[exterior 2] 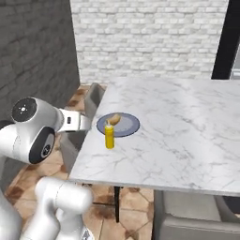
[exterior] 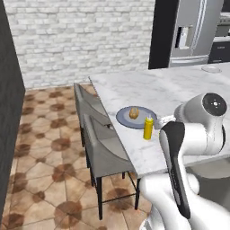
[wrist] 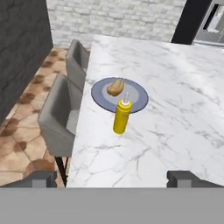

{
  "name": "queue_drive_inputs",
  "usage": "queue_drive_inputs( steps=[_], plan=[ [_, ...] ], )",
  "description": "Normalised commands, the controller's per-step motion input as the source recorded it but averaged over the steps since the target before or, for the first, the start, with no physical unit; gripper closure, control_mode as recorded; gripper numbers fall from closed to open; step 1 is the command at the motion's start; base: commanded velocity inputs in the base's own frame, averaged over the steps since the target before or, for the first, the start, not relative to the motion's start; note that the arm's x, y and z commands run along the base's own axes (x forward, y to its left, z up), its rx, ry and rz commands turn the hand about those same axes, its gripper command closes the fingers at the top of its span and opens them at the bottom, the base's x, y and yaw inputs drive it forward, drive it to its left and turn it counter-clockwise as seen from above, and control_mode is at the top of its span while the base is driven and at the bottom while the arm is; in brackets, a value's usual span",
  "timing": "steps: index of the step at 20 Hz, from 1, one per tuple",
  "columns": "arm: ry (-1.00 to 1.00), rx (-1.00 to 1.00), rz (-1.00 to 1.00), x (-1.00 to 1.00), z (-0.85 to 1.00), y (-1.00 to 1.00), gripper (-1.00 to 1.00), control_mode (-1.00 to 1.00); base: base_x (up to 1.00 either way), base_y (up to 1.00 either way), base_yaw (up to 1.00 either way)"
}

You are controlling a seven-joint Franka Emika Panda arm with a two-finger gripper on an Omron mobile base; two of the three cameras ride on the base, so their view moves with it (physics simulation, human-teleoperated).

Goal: Move the hot dog bun to the plate on the dining table and place the condiment next to that plate. Then navigate to the fridge and take the sausage and place it on the plate as well.

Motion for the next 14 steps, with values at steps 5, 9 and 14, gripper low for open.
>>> queue_drive_inputs(
  steps=[5,9,14],
  plan=[
    [0.0,0.0,0.0,0.0,0.0,0.0,-1.0,1.0,-0.7,0.1,-0.56],
    [0.0,0.0,0.0,0.0,0.0,0.0,-1.0,1.0,-0.48,-0.18,-0.74],
    [0.0,0.0,0.0,0.0,0.0,0.0,-1.0,1.0,-0.1,-0.53,-0.7]
  ],
)
